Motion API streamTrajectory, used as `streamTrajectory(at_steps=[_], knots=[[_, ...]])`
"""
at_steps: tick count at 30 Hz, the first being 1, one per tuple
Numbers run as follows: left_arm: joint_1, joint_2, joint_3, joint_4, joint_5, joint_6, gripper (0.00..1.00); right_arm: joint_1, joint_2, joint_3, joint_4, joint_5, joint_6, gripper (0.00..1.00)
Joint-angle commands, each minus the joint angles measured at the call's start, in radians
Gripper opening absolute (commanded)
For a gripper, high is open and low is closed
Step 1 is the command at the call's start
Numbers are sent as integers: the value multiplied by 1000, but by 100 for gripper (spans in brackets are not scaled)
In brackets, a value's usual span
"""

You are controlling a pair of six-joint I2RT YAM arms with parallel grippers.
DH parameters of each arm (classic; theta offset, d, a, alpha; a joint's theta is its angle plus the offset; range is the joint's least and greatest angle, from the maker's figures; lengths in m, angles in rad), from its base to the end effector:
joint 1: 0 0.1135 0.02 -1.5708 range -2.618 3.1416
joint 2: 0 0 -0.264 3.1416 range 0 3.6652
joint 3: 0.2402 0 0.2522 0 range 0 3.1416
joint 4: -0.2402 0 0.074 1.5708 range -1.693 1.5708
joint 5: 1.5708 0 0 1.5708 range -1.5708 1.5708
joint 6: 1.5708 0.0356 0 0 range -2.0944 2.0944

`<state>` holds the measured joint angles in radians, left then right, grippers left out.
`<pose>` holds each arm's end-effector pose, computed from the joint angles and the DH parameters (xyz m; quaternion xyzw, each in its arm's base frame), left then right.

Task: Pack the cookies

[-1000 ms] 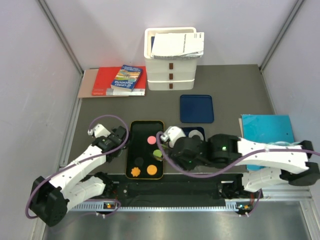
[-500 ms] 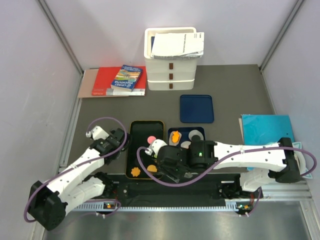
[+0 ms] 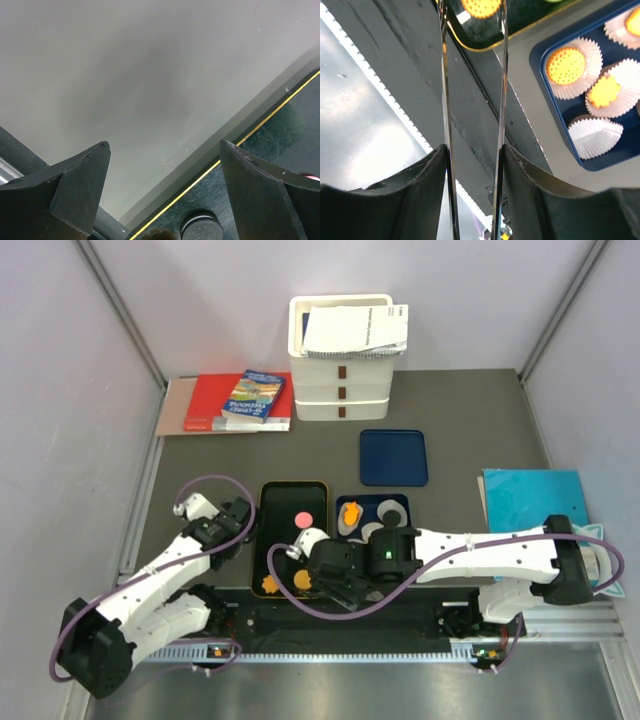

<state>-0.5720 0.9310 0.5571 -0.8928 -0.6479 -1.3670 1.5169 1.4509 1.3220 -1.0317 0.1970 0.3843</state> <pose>0.1319 -0.0593 0.1940 -0.4072 0.8453 0.0596 0.3407 0.0222 0.2817 0.3037 -0.5058 0.8329 0.1090 0.1961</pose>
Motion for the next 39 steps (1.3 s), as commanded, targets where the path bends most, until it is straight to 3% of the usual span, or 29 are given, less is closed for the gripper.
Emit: streamTrajectory(at_steps=[1, 8, 12, 20, 31, 39], knots=[[-2, -18, -13, 3, -12, -7, 95, 17, 12, 3, 30, 12, 1, 47], [0, -20, -16, 3, -13, -6, 95, 17, 37, 8, 39, 5, -2, 47], [0, -21, -16, 2, -12, -4, 95, 16, 51, 22, 36, 10, -10, 36], [0, -31, -8, -11, -21, 0, 95, 16, 43, 48, 9, 56, -5, 31], [0, -31, 6, -12, -24, 6, 95, 16, -44, 193, -140, 188, 2, 29], [0, -26, 10, -11, -30, 16, 95, 17, -164, 188, -315, 292, 106, 29]])
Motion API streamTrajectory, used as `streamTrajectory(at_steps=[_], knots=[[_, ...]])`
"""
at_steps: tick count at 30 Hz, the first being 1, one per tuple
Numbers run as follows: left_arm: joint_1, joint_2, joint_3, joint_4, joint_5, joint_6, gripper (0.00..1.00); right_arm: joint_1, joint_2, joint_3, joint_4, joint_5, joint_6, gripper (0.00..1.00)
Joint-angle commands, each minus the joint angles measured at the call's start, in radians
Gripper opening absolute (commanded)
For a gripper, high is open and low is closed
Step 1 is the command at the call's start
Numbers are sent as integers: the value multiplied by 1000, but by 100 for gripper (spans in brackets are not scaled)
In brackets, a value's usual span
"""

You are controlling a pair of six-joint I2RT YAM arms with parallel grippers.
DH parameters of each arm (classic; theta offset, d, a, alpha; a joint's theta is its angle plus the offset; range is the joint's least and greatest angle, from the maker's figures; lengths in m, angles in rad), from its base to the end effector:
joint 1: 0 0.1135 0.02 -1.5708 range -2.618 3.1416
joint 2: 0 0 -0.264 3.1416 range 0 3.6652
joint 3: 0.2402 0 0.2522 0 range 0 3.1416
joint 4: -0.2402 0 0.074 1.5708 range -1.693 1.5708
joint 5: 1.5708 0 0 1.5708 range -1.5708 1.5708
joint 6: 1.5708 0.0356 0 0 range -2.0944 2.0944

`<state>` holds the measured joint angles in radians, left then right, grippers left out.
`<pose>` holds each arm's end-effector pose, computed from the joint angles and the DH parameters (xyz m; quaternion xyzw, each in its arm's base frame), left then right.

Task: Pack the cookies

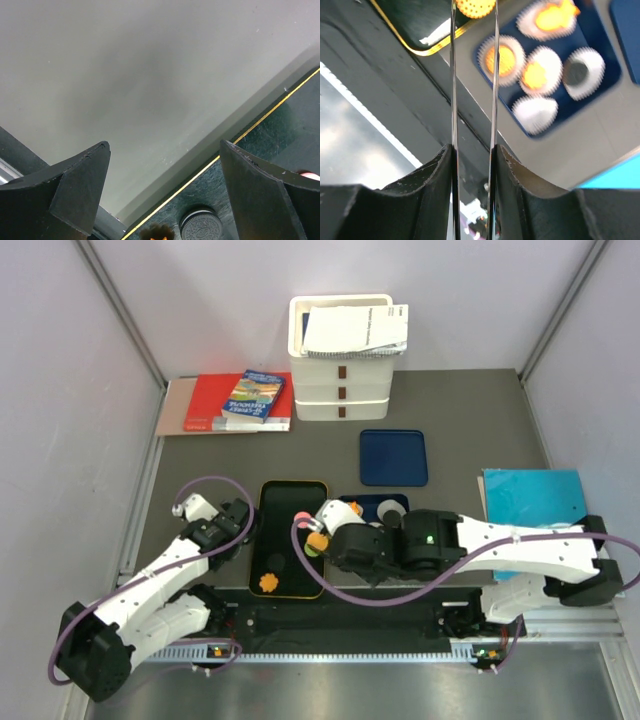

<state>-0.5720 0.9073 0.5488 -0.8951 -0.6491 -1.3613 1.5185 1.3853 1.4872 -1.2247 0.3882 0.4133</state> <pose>0.1292 -0.0576 0.1945 -0.4063 0.8446 0.0557 0.3442 0.0268 0.2542 0.3612 -0.4657 0.8368 0.0723 0.2786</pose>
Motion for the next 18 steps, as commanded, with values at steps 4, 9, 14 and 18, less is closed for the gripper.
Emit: streamTrajectory(at_steps=[4, 9, 14, 18], knots=[[0, 8, 13, 13, -23, 16, 94, 16, -176, -33, -235, 136, 172, 30], [0, 48, 11, 54, 3, 24, 94, 8, -242, -88, -335, 156, 278, 30], [0, 99, 33, 65, 14, 33, 94, -38, -308, -163, -355, 152, 329, 30], [0, 111, 37, 71, 11, 39, 93, -78, -345, -220, -355, 136, 340, 30]])
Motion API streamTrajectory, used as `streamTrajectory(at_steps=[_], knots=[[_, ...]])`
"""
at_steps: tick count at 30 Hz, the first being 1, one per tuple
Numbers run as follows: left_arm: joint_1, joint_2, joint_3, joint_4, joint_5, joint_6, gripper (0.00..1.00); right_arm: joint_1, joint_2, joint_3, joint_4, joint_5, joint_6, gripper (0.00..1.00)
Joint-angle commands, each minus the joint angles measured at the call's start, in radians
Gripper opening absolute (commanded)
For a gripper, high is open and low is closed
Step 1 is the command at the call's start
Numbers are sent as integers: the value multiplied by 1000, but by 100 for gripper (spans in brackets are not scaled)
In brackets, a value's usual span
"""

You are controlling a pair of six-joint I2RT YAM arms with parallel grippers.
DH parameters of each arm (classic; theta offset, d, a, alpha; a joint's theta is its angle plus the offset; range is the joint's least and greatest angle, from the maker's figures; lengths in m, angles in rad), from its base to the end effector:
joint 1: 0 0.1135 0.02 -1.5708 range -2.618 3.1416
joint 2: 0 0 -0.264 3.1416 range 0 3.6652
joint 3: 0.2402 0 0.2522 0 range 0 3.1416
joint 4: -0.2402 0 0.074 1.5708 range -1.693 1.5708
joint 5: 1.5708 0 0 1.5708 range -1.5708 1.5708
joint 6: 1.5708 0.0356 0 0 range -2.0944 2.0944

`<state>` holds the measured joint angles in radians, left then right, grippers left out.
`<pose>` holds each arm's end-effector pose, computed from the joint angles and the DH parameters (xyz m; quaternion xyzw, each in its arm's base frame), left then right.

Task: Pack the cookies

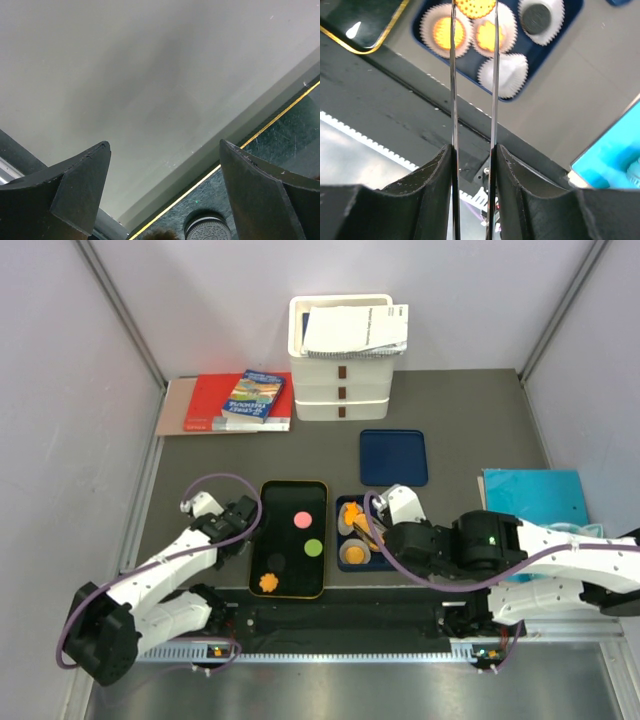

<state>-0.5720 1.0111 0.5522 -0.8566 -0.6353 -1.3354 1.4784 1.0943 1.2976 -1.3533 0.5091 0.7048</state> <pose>0.1392 -0.0645 0.1832 -0.3879 0.8596 0.0806 0.3226 0.0329 0.1673 0.3604 -0.3083 0.8964 0.0658 0.3117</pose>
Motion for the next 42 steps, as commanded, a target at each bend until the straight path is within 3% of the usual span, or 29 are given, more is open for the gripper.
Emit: streamTrajectory(at_steps=[1, 18, 31, 42], knots=[[0, 7, 31, 36, -4, 13, 93, -47, -60, -49, -225, 14, 51, 30], [0, 46, 25, 80, 19, 22, 93, -93, -142, -112, -264, -90, 125, 29], [0, 72, 9, 131, 49, 42, 92, -95, -188, -182, -264, -104, 370, 20], [0, 93, 8, 168, 60, 74, 92, -102, -238, -193, -265, -124, 390, 21]])
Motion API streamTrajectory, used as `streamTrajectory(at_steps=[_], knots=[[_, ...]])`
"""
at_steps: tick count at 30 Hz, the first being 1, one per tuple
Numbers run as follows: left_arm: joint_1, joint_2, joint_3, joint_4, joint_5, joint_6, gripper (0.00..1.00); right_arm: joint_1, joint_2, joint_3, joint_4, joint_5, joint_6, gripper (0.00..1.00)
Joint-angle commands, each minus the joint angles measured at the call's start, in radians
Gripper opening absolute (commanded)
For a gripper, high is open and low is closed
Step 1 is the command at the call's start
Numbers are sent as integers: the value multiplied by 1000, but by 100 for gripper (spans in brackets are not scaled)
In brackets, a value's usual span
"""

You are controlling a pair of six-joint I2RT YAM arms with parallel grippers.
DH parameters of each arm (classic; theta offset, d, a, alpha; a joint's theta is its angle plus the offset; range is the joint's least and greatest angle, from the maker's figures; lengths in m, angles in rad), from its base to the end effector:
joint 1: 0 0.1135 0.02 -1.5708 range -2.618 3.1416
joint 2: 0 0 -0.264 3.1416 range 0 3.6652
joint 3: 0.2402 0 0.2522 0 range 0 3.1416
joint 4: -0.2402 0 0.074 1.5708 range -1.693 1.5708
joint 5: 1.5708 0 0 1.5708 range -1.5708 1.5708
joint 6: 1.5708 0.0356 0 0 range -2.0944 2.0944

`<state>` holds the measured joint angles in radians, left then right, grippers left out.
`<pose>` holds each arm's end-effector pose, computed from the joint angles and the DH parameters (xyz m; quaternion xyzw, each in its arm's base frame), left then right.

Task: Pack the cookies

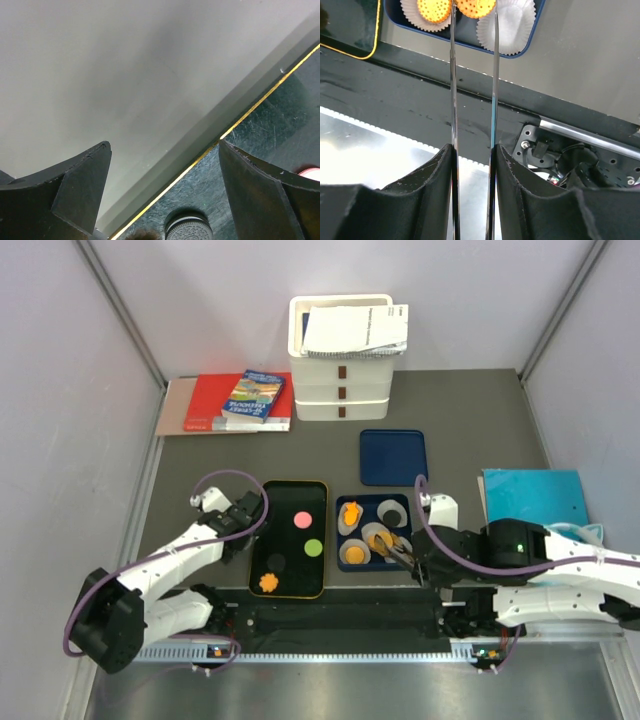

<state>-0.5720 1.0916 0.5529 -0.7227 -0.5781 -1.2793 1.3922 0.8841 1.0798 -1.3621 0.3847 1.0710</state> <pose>0.1543 -0.0762 0.1747 -0.3692 0.8733 0.0513 0.3138 0.0351 0.1190 0.3258 -0.1159 0.9553 0.1236 0.2422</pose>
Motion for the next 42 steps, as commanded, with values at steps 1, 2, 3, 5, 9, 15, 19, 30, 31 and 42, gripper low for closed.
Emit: streamTrajectory(at_steps=[1, 2, 3, 5, 9, 15, 19, 30, 31, 42], knots=[[0, 16, 7, 37, 4, 20, 92, -16, -40, 22, -256, -1, 24, 21], [0, 19, 7, 37, 3, 21, 92, -18, -48, 19, -255, -9, 26, 21], [0, 22, 7, 39, 4, 21, 92, -19, -57, 16, -256, -12, 24, 21], [0, 28, 7, 45, 7, 21, 92, -22, -88, 12, -258, -20, 32, 21], [0, 36, 7, 60, 24, 29, 92, -24, -132, 14, -256, -29, 44, 21], [0, 39, 27, 112, 70, 98, 91, -24, -96, 66, -255, 22, 27, 20], [0, 28, 35, 166, 132, 197, 91, -22, -31, 124, -247, 85, -9, 19], [-3, -9, 76, 453, 541, 486, 85, -24, 87, 218, -141, 203, -114, 18], [-5, 1, 82, 474, 572, 492, 85, -24, 91, 218, -138, 203, -117, 18], [-20, 41, 199, 477, 501, 532, 82, -22, 96, 195, -103, 201, -140, 18]])
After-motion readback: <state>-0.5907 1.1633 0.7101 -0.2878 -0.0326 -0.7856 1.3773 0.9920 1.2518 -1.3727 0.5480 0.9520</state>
